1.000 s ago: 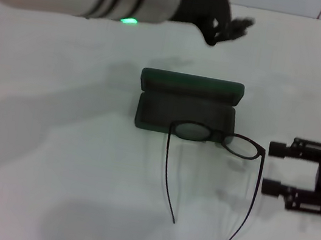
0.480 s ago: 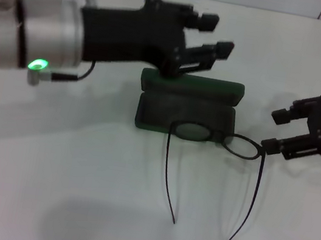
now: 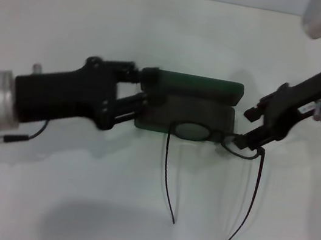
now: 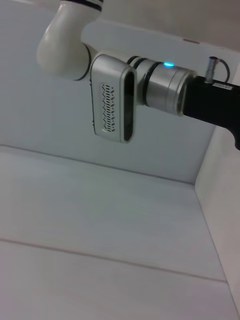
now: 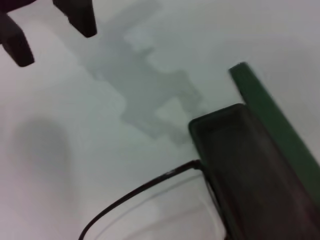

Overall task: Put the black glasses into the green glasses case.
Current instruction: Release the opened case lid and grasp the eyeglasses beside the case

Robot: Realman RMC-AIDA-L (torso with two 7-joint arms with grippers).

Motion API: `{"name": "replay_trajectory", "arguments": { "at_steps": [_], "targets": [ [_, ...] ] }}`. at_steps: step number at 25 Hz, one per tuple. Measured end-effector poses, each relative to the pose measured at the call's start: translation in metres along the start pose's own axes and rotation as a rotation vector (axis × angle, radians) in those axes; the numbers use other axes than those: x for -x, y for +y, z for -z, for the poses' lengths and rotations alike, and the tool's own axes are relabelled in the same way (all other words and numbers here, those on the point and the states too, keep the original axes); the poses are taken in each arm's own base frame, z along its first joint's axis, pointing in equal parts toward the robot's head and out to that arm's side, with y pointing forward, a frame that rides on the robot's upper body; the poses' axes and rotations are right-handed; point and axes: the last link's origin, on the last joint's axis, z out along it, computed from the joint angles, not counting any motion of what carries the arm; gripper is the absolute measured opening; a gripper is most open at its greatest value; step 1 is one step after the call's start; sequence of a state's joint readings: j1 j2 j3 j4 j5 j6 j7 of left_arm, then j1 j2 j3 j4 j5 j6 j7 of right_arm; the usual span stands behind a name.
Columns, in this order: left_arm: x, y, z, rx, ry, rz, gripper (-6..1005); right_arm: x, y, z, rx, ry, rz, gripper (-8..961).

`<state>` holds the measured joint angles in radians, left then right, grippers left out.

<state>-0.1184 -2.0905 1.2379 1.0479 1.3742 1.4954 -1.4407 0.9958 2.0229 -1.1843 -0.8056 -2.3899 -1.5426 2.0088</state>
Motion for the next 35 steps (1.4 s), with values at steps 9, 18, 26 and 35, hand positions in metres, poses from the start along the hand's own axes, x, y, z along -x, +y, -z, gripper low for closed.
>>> {"name": "replay_trajectory", "arguments": {
  "at_steps": [9, 18, 26, 35],
  "targets": [
    [0.046, 0.005, 0.036, -0.052, 0.060, 0.039, 394, 0.021, 0.003, -0.027, -0.049, 0.142, 0.021, 709],
    [0.068, 0.014, 0.038, -0.072, 0.063, 0.059, 393, 0.025, 0.002, -0.037, -0.046, 0.145, 0.011, 706],
    [0.071, 0.013, 0.035, -0.074, 0.064, 0.058, 394, 0.029, 0.006, -0.048, -0.057, 0.136, 0.076, 704],
    [0.072, 0.014, 0.034, -0.078, 0.064, 0.066, 392, 0.032, 0.007, -0.057, -0.062, 0.100, 0.099, 699]
  ]
}}
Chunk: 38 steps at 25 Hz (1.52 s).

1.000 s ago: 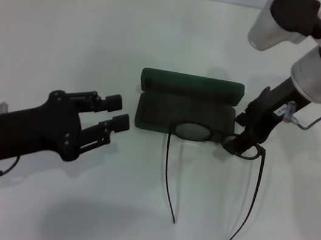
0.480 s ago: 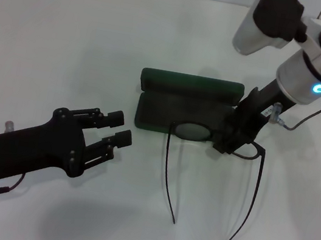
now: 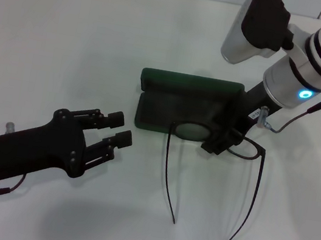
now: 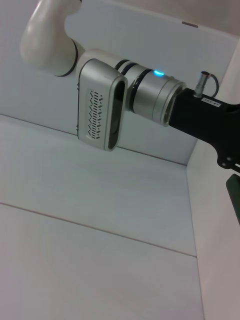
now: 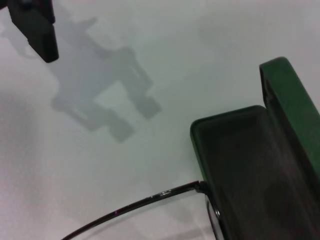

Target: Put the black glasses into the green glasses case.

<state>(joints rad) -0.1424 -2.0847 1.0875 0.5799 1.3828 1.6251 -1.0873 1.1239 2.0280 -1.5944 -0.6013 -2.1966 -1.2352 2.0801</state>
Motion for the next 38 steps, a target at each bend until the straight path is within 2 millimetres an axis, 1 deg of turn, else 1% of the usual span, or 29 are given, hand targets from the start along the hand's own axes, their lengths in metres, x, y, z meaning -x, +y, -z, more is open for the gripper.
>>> {"name": "replay_trajectory", "arguments": {
  "at_steps": [7, 12, 18, 24, 31, 38],
  "targets": [
    [0.001, -0.001, 0.000, -0.008, -0.003, 0.003, 394, -0.003, 0.000, -0.002, 0.001, 0.004, -0.007, 694],
    [0.002, -0.001, -0.003, -0.004, -0.002, 0.010, 394, -0.006, 0.000, -0.004, -0.008, 0.007, -0.002, 450],
    [0.006, 0.000, -0.007, 0.005, -0.001, 0.017, 394, -0.004, 0.004, -0.007, 0.010, -0.013, 0.028, 280],
    [0.008, 0.000, -0.012, 0.016, 0.000, 0.025, 393, -0.003, 0.005, -0.008, 0.009, -0.018, 0.036, 160],
    [0.008, 0.000, -0.013, 0.018, 0.000, 0.022, 393, -0.004, 0.008, -0.007, 0.028, -0.007, 0.007, 151],
    [0.007, -0.001, -0.015, 0.022, 0.001, 0.020, 393, -0.001, 0.013, -0.005, 0.056, -0.002, 0.000, 197]
  ]
}}
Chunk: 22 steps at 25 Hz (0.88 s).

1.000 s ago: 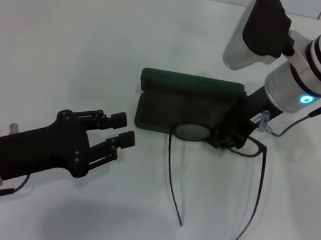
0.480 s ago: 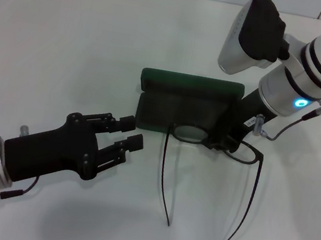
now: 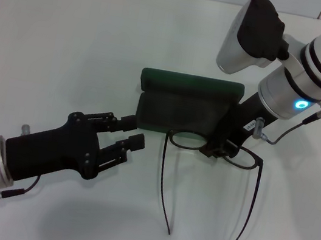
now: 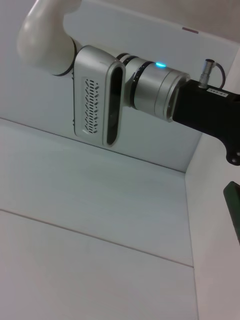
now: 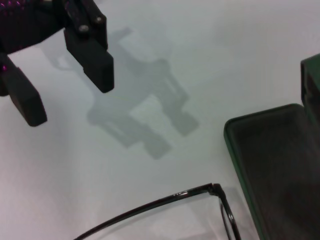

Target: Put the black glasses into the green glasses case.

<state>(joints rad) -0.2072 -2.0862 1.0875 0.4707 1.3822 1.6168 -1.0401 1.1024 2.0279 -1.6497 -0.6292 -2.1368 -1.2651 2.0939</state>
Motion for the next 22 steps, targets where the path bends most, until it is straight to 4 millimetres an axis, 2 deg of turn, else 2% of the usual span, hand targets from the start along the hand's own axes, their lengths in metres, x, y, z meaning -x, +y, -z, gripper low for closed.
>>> {"name": "replay_trajectory", "arguments": {
  "at_steps": [10, 22],
  "targets": [
    [0.0005, 0.0001, 0.0013, -0.003, -0.001, 0.002, 393, -0.0013, 0.0020, 0.0022, 0.001, 0.031, -0.013, 253],
    [-0.0004, -0.0005, 0.0003, 0.000, -0.001, 0.000, 392, 0.0005, 0.0023, 0.0063, -0.018, 0.041, -0.027, 247]
  ]
}}
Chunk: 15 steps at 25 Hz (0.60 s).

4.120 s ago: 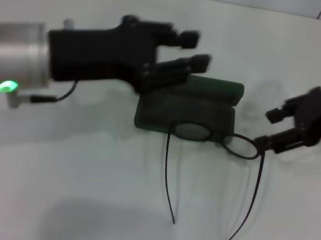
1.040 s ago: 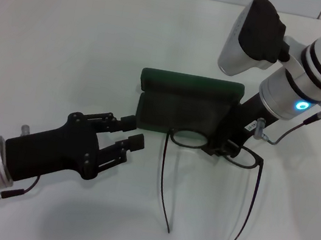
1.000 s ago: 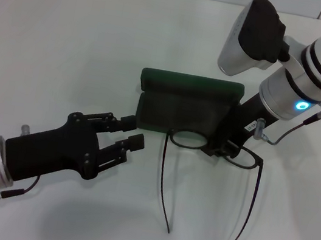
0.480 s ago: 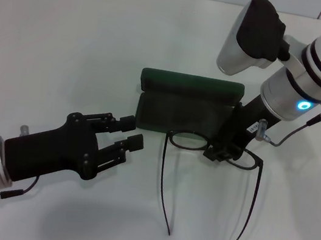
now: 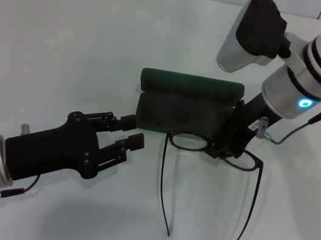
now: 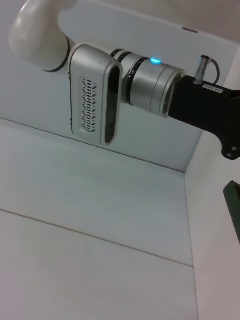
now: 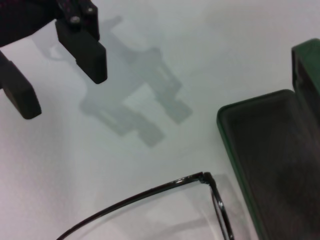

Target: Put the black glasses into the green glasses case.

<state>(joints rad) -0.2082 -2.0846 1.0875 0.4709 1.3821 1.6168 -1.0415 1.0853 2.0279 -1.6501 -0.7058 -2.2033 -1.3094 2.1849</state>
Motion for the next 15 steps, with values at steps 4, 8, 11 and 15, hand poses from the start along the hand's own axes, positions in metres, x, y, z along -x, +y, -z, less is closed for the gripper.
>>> {"name": "replay_trajectory", "arguments": {
  "at_steps": [4, 8, 11, 15],
  "targets": [
    [-0.0001, 0.0000, -0.0001, 0.000, 0.000, 0.000, 392, 0.0015, 0.0010, 0.0016, 0.000, 0.003, 0.005, 245],
    [-0.0001, -0.0003, -0.0003, 0.000, 0.000, -0.001, 394, 0.0001, 0.0015, 0.0016, 0.003, 0.009, 0.005, 233],
    [-0.0005, -0.0005, -0.0006, 0.000, 0.000, -0.002, 391, -0.0025, 0.0014, 0.0013, -0.005, 0.014, 0.010, 200],
    [-0.0007, -0.0007, -0.0006, -0.002, 0.002, -0.002, 385, -0.0038, 0.0017, 0.0019, -0.011, 0.012, 0.016, 157]
  ]
}}
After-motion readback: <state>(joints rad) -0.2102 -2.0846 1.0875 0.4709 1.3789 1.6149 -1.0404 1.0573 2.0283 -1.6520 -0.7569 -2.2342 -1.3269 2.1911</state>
